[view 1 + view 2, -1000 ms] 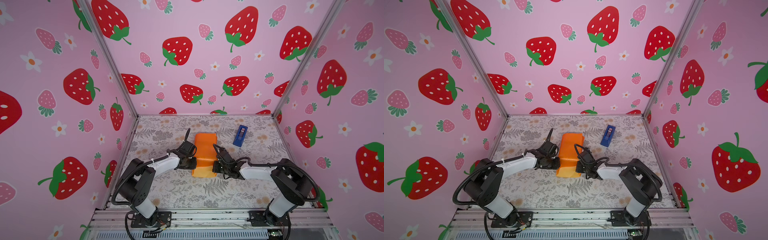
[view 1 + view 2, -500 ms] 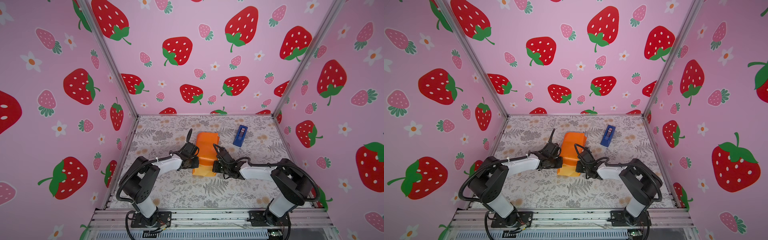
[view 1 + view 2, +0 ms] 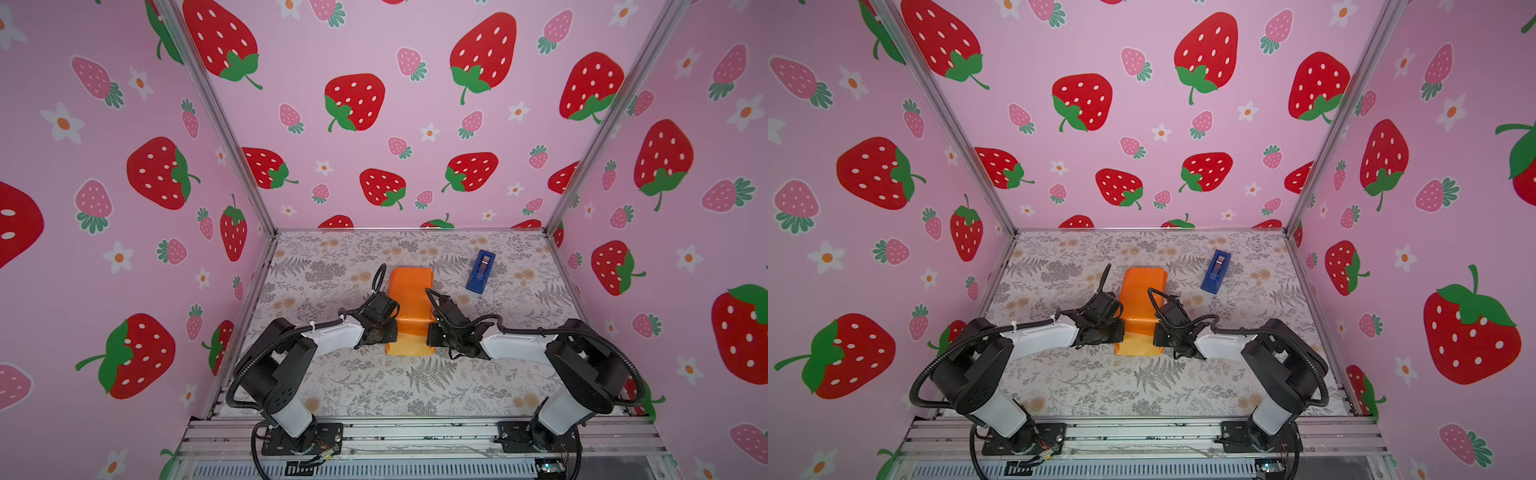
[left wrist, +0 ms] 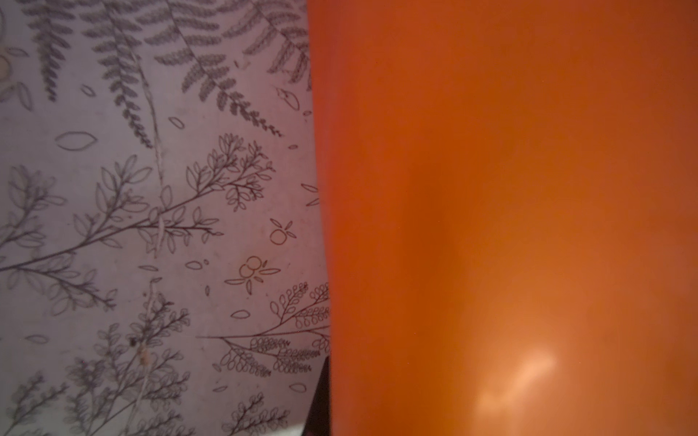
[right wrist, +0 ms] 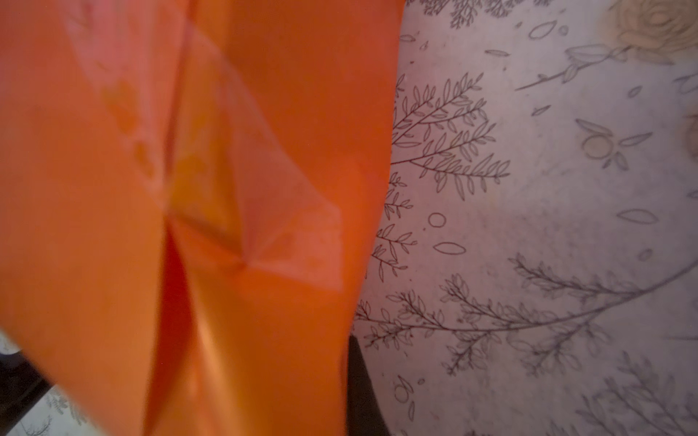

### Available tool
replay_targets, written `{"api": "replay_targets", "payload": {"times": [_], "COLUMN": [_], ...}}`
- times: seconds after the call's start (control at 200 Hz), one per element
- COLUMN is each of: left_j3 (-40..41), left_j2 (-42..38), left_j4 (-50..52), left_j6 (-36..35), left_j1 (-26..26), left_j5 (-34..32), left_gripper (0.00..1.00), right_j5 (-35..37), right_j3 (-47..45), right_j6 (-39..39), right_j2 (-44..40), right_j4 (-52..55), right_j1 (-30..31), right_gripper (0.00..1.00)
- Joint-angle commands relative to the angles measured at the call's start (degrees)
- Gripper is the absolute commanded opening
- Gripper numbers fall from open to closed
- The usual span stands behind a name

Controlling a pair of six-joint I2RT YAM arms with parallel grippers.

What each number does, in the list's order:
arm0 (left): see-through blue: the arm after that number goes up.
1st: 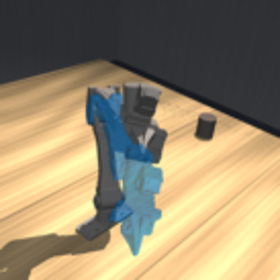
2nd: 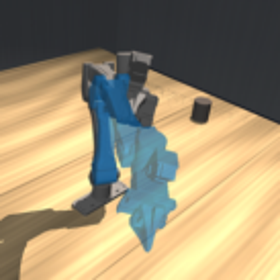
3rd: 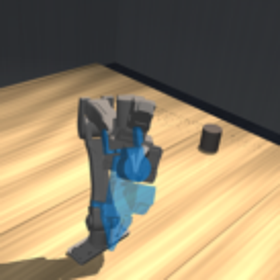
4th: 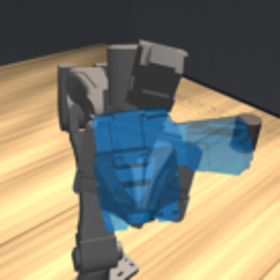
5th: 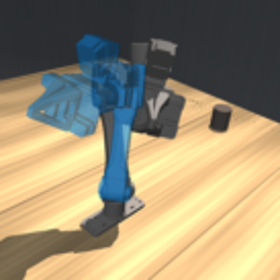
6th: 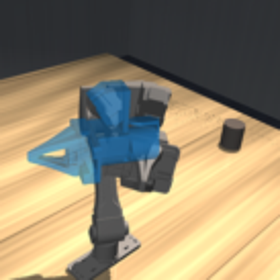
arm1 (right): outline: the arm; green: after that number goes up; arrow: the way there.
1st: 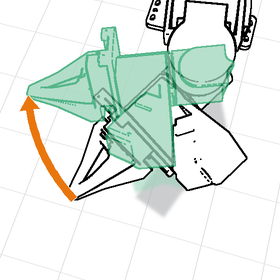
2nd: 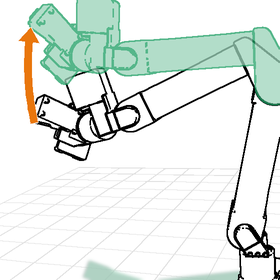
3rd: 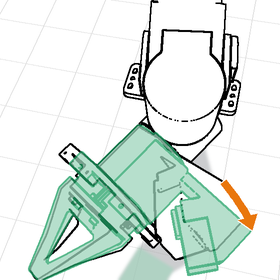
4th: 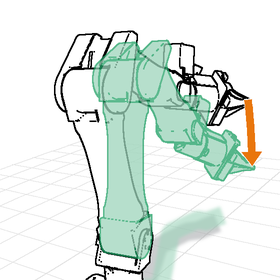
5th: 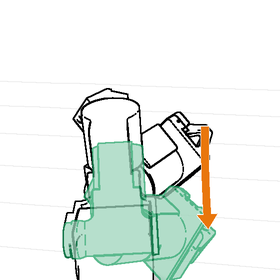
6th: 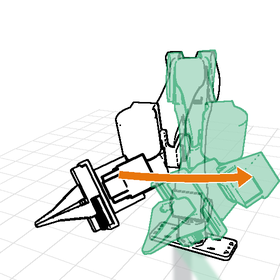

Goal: Wrap a gift box in wrapping paper
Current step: Fold the third fold of the wrapping paper on the gift box.

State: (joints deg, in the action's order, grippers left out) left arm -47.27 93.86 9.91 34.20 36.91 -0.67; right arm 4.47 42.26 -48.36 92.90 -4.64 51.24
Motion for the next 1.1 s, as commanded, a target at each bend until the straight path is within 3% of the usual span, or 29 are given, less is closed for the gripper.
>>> {"api": "replay_targets", "payload": {"times": [0.0, 0.03, 0.12, 0.31, 0.535, 0.685, 0.855, 1.046, 1.091], "left_j3": [1.15, 1.16, 1.6, -2.23, -12.19, -20.71, -28.07, -31.56, -31.79], "left_j2": [-2.03, -2.75, -6.41, -13.7, -14.2, -9.76, -3.61, -1.8, -1.95], "left_j4": [3.78, 4.03, 4.39, 11.48, 20.74, 24.85, 28.21, 30.43, 30.44], "left_j6": [1.8, 1.57, -0.25, -9.64, -27.62, -35.46, -39.59, -50.56, -54.8], "left_j1": [0.7, 0.71, 0.81, 0.8, 0.76, 0.79, 0.84, 0.46, 0.36], "left_j5": [-1.37, -1.19, -0.1, 1.42, 2.53, 4.92, 12.52, 12.53, 12.58], "left_gripper": [0.04, 0.13, 0.26, 0.45, 0.48, 0.46, 0.41, 0.42, 0.43], "right_j5": [1.44, 1.26, -0.04, -3.42, -8.93, -6.69, -4.93, -5.32, -4.68], "right_j3": [-0.48, -0.91, -1.89, -4.38, -7.7, -9.03, -8.1, -5.44, -4.03], "right_j6": [1.22, 1.56, 3.49, 8.55, 13.46, 10.3, 6.91, 10.57, 11.34], "right_j2": [-3.34, -3.87, -5.07, -7.86, -12.07, -17.79, -25.75, -27.44, -25.99], "right_j4": [2.27, 2.27, 2.2, 2.85, 6.32, 11.18, 16.26, 16.3, 16.3], "right_j1": [-0.09, -0.09, -0.5, -2.6, -4.51, -4.51, -4.58, -4.66, -4.79], "right_gripper": [0.0, 0.0, 0.0, 0.0, 0.0, 0.3, 0.4, 0.51, 0.58]}}
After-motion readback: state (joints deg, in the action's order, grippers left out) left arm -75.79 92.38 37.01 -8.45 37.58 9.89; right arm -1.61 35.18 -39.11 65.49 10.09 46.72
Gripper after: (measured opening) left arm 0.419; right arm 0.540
